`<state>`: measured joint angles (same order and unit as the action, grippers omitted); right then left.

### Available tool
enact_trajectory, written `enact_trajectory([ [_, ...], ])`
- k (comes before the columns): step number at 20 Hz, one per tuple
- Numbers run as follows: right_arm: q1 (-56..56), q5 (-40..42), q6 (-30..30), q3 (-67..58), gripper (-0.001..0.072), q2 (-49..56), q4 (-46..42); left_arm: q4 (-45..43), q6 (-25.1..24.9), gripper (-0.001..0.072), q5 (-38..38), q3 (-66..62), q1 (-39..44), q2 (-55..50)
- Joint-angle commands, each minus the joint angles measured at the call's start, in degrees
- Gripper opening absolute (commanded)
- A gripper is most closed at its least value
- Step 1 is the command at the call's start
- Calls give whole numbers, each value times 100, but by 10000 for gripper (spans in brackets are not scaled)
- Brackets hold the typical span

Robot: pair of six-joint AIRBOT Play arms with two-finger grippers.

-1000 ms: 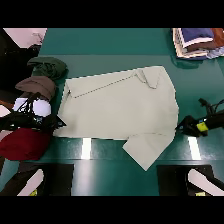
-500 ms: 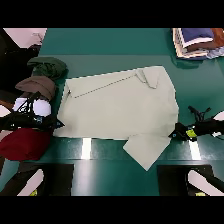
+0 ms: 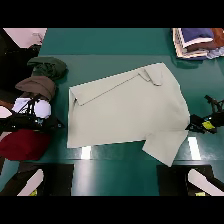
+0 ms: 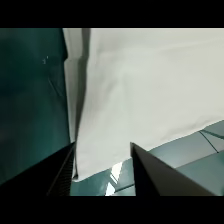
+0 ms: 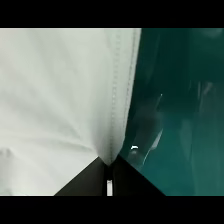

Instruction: Fold the shirts.

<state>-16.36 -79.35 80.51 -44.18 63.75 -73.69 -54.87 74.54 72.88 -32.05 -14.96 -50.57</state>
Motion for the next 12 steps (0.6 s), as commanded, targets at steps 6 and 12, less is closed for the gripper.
enact_trajectory([
  [6, -144, 79, 24, -107, 14, -4, -85, 240, -2, 429, 160, 1231, 103, 2],
  [12, -144, 92, 24, -107, 13, -7, -81, -4, 616, 429, -319, 1255, 1405, -2],
])
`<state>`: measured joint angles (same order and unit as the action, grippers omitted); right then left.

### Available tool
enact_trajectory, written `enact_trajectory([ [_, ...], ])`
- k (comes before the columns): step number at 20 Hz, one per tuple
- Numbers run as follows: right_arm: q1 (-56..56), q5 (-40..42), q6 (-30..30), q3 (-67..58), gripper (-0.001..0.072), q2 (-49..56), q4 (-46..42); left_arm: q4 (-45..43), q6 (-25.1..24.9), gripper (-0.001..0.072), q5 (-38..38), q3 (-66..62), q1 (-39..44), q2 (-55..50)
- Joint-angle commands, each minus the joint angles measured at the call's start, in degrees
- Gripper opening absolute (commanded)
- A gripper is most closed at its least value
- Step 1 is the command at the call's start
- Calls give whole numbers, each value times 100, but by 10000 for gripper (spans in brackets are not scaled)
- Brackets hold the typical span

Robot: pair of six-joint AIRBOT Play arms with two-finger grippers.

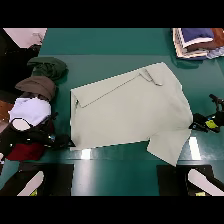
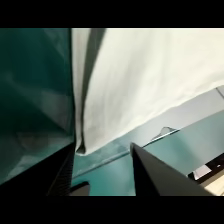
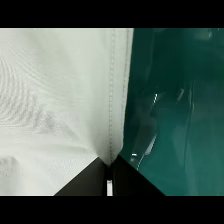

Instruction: Fold the shirts.

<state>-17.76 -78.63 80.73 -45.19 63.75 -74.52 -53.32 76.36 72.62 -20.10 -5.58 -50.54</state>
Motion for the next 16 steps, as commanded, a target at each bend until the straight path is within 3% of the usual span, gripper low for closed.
enact_trajectory([
  [1, -4, 13, 2, -7, 13, -9, 2, -162, 470, 429, -387, 59, 553, -4],
  [6, -2, 13, 2, -7, 13, -9, 4, -63, 640, 424, -874, 63, 887, -4],
  [8, -2, 0, 0, -9, 14, -24, 4, 94, 680, 32, -1126, 15, 894, -4],
  [12, -2, -140, -26, -459, 14, -284, 444, 129, 682, 22, -1204, -981, 892, 2],
  [16, 15, -201, -20, -1720, 13, -667, 1453, -98, 605, 22, -1211, -3292, 887, 2],
])
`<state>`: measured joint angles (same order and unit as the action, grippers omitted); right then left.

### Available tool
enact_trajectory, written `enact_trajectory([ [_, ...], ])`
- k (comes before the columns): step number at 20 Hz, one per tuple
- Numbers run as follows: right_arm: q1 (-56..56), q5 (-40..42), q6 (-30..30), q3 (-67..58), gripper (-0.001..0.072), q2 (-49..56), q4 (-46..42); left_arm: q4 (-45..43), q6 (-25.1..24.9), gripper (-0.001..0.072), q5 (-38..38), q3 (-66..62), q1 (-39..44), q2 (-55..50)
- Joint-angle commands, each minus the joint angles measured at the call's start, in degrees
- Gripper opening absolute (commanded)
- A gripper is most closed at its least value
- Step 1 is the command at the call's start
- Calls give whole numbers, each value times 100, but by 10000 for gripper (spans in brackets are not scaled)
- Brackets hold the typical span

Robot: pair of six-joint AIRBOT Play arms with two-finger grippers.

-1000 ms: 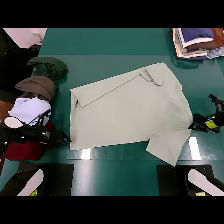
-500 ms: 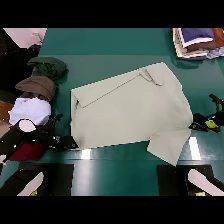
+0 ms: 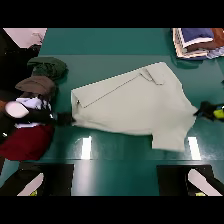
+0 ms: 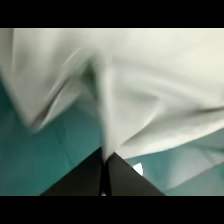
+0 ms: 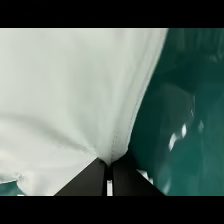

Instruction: Fold the shirts.

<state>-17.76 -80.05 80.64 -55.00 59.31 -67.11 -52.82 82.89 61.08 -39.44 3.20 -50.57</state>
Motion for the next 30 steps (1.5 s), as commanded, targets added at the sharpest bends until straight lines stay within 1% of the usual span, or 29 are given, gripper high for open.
enact_trajectory([
  [1, 15, -83, -11, -1106, 13, -291, 951, -328, -37, 22, -57, -2011, 9, 4],
  [4, 24, 4, -13, -2398, 14, -542, 1561, -673, -39, 22, -50, -4124, 9, 4],
  [8, 20, 629, -13, -4212, 14, -927, 1598, -879, -46, 22, -28, -6551, 9, 4],
  [11, 20, 977, -15, -5259, 14, -1143, 1593, -870, -39, 22, 127, -7877, 9, 4],
  [13, 20, 1001, -15, -5753, 14, -1250, 1561, -815, -35, 22, 227, -8408, 9, 17],
  [15, 20, 903, -7, -6212, 13, -1285, 1185, -599, -33, 22, 378, -8747, 11, 28],
  [18, 20, 553, 267, -6741, 13, -1270, 573, -170, -31, 21, 599, -8732, 11, 184],
  [20, 20, 400, 313, -6662, 13, -1185, 597, -151, -33, 21, 837, -8474, 9, 181],
  [22, 22, 271, 385, -6216, 13, -1040, 616, -369, -31, 21, 901, -7733, 9, 181],
  [25, 35, -431, 424, -5556, 12, -378, 782, -1102, 140, 22, 970, -6299, 9, -81],
  [28, 389, -898, 424, -4881, 13, 518, 706, -1650, 282, 22, 953, -4924, 9, -667],
  [30, 728, -833, 413, -4444, 13, 1110, 697, -1670, 282, 22, 629, -4280, 9, -1198],
])
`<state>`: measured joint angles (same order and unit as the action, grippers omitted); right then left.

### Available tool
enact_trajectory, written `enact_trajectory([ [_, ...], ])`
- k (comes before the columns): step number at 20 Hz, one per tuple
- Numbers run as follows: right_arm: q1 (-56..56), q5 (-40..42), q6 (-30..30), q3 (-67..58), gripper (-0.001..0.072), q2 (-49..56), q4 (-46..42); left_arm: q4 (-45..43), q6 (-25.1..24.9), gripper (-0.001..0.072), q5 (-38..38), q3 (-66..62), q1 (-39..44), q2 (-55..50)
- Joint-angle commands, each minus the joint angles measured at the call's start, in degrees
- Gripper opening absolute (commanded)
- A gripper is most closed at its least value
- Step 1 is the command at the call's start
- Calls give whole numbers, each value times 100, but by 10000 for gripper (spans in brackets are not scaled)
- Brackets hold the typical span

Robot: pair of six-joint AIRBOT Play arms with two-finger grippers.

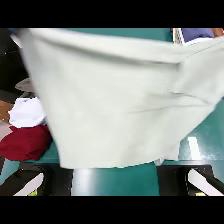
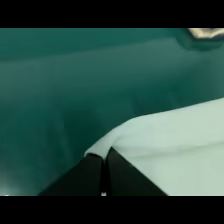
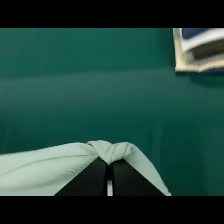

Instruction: Fold the shirts.

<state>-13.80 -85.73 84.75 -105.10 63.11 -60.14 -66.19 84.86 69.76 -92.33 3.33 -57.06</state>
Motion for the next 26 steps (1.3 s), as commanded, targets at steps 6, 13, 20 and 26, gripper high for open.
enact_trajectory([
  [6, 852, 1217, -44, 966, 13, 2662, -2, -219, 68, 22, -2131, 1340, -4, -2310],
  [13, 973, 2240, -448, -74, 13, 3818, -7, 66, -146, 22, -4048, 1296, -24, -2844],
  [20, 1010, 1801, -573, 94, 12, 3731, -970, 70, -1049, 21, -2662, 1180, -278, -2848],
  [26, 1318, 2205, -570, 1735, 12, 3222, -1193, 238, -1266, 22, -2476, 2275, -280, -2852],
])
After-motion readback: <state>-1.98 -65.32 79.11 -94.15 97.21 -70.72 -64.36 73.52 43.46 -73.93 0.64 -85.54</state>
